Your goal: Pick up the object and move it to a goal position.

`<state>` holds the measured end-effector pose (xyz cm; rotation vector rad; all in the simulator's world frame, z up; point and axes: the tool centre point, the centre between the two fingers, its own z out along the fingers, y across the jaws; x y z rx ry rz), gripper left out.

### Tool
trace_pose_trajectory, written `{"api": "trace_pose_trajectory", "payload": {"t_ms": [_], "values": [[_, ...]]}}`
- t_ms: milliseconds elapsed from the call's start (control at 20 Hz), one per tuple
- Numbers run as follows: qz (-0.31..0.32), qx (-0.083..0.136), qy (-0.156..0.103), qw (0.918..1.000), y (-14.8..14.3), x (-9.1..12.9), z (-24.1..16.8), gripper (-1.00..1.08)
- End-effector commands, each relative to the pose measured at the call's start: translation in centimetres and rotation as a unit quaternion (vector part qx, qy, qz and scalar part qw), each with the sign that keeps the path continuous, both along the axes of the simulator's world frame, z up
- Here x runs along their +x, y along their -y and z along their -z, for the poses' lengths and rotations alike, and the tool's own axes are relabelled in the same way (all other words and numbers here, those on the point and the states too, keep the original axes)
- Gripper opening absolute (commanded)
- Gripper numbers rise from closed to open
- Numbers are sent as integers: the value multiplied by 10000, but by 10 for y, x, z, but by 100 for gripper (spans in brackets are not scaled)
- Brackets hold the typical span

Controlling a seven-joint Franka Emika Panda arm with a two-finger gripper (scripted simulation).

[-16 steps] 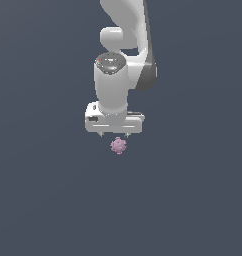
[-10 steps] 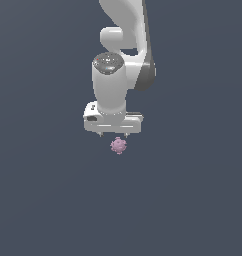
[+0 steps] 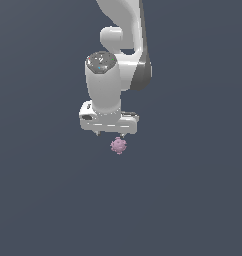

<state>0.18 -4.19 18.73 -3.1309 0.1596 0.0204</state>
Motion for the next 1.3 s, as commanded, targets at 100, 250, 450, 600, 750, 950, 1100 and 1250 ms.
{"api": "trace_pose_trajectory", "payload": {"t_ms": [100, 250, 450, 600, 750, 950, 1100, 1250], "values": [[87, 0, 0, 10000, -2, -1, 4, 100], [227, 1, 1, 9997, -4, -3, 10, 100], [491, 0, 6, 9988, -7, -6, 20, 100], [754, -2, 10, 9972, -11, -9, 31, 100], [1073, -7, 16, 9942, -15, -13, 43, 100], [1554, -17, 25, 9878, -20, -21, 61, 100], [1865, -25, 32, 9824, -23, -26, 73, 100], [2119, -34, 38, 9773, -26, -31, 82, 100]]}}
